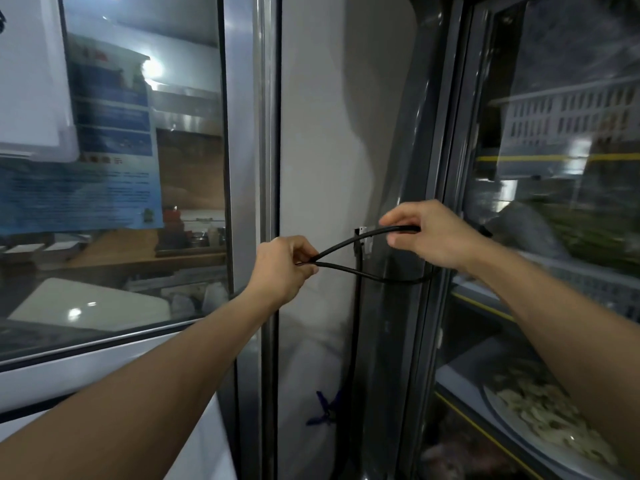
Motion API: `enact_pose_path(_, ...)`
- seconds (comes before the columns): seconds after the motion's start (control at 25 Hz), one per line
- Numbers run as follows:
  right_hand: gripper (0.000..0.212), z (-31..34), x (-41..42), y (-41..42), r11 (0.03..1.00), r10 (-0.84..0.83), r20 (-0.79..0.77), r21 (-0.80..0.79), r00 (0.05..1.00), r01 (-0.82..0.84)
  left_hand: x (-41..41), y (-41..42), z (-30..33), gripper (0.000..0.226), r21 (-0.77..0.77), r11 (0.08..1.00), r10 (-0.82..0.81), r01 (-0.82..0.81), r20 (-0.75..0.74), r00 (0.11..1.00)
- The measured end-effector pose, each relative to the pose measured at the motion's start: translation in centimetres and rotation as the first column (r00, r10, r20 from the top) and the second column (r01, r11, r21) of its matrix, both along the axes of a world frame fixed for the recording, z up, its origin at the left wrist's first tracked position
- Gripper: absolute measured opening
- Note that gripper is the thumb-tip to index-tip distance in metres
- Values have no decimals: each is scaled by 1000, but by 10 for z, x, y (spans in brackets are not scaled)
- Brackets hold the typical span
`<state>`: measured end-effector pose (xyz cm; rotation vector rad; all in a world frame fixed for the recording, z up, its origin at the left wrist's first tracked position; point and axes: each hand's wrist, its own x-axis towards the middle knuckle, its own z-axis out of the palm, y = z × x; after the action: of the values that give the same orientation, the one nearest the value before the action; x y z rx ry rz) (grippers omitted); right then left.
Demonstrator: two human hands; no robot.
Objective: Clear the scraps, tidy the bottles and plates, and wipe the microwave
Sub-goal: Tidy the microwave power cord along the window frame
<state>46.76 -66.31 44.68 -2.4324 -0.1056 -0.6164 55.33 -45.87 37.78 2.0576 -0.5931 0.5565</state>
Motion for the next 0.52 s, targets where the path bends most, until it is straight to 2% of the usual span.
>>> enact_pose_path(0.08, 20, -5, 11, 13, 979, -12, 2, -206, 1000, 12, 2, -1, -1, 13, 37, 999, -19, 19, 15, 1000)
enact_pose_path(0.16, 17, -12, 19, 20, 959, -41, 37, -278, 998, 49, 6, 1, -3, 15, 71, 997, -31, 31, 8, 999)
enact_pose_path(0.36, 11, -33, 31, 8, 991, -41, 86, -121, 995, 51, 28, 23, -27, 17, 162, 987, 27, -13, -87, 996)
enact_pose_path(0.52, 19, -59, 41, 8, 994, -105, 92, 7, 990, 105, 40, 39, -43, 5, 183, 982, 55, -32, -118, 991)
